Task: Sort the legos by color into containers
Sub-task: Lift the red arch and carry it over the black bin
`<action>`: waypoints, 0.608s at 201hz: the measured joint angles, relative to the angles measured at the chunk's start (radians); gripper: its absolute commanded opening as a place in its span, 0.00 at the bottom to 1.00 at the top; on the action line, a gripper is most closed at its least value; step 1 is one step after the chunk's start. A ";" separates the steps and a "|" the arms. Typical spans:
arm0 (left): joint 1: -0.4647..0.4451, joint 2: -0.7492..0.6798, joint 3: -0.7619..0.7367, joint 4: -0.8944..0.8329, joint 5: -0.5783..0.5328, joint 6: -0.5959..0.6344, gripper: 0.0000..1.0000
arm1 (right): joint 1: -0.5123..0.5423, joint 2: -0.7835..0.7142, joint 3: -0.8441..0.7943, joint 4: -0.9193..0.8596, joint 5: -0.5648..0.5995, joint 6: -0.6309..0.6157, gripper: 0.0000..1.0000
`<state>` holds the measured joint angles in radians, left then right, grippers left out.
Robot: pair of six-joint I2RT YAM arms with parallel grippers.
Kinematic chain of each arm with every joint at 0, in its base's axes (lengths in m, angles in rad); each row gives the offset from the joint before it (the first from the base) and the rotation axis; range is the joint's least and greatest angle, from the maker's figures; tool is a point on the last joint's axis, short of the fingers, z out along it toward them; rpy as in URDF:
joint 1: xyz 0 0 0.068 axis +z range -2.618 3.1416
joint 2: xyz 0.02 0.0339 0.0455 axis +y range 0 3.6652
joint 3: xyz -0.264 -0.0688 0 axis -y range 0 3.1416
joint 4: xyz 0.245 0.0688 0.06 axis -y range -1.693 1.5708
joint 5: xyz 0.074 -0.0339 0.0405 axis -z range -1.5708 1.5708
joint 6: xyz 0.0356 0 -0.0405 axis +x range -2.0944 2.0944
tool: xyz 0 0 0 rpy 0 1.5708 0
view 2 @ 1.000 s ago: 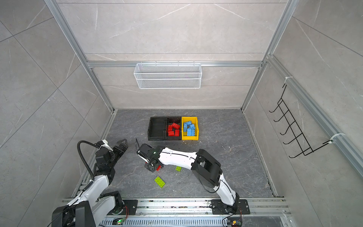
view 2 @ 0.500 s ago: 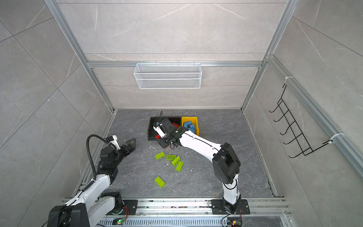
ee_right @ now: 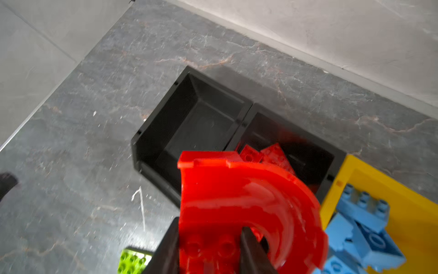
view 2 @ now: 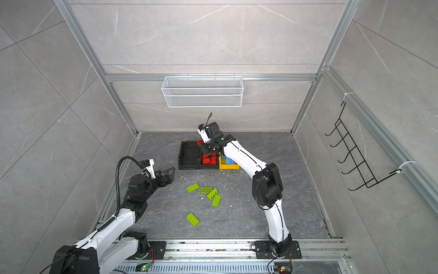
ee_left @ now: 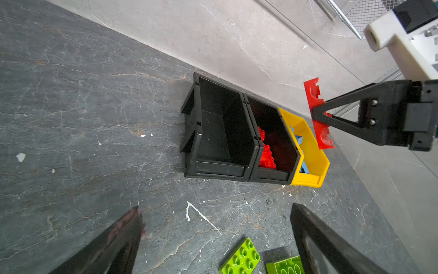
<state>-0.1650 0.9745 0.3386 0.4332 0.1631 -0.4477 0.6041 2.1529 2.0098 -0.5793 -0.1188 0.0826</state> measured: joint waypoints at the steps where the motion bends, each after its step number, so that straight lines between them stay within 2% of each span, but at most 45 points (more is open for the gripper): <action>1: 0.000 0.000 0.000 0.000 0.000 0.000 1.00 | 0.000 0.002 0.002 0.000 0.000 0.000 0.32; 93: 0.000 -0.026 0.000 -0.015 -0.032 0.014 1.00 | -0.050 0.233 0.274 -0.114 -0.023 0.041 0.32; 122: 0.000 -0.032 0.000 -0.015 -0.034 0.014 1.00 | -0.050 0.281 0.309 -0.146 -0.029 0.049 0.32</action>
<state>-0.1650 0.9424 0.3386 0.4179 0.1287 -0.4335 0.5541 2.4336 2.3192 -0.7254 -0.1482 0.1314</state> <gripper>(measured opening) 0.995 0.357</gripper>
